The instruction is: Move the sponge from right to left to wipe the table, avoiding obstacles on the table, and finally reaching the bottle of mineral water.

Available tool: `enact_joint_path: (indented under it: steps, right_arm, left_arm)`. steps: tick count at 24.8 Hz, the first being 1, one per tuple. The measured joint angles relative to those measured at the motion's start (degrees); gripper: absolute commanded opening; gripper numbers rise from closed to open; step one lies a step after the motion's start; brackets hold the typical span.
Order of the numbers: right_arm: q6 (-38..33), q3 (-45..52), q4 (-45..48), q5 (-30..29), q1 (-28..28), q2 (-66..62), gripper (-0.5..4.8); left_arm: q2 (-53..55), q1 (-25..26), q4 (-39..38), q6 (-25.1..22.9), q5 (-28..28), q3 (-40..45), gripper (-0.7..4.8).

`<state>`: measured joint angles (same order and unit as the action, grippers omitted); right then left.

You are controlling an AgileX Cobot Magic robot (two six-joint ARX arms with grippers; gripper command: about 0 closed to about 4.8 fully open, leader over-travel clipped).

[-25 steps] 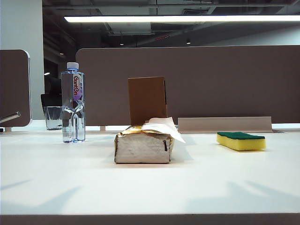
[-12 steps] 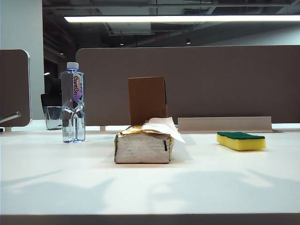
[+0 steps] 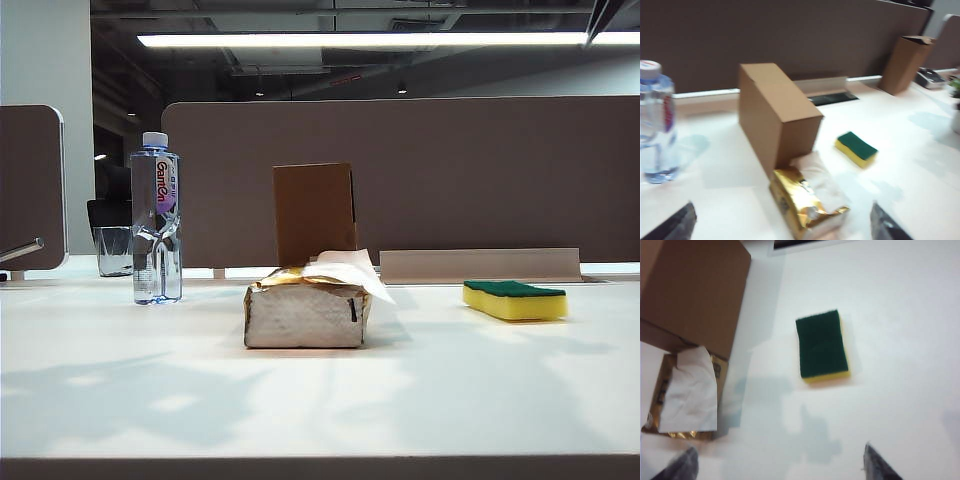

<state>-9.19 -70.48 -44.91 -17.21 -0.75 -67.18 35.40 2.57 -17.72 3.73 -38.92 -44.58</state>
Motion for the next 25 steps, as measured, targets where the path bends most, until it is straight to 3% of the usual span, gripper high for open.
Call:
enact_joint_path:
  steps: [8, 13, 17, 25]
  right_arm:
    - [0.04, -1.77, 6.67, -3.93, -0.04, -15.65, 4.25]
    - [0.04, -1.79, 11.37, -4.66, -0.09, -23.52, 4.28]
    - [0.07, -2.08, 15.1, -4.72, -0.37, -28.48, 4.28]
    - [0.04, -13.27, 13.94, -5.6, -0.76, -40.5, 4.27]
  left_arm:
    - [3.69, 0.0, -2.71, 2.29, -5.33, -2.86, 4.79]
    - [6.38, 0.0, -7.43, -2.34, -5.51, -7.21, 4.79]
    - [7.17, 0.0, -8.5, -2.73, -5.49, -7.26, 4.79]
    - [7.15, 0.0, -9.16, -2.8, -5.49, -7.26, 4.79]
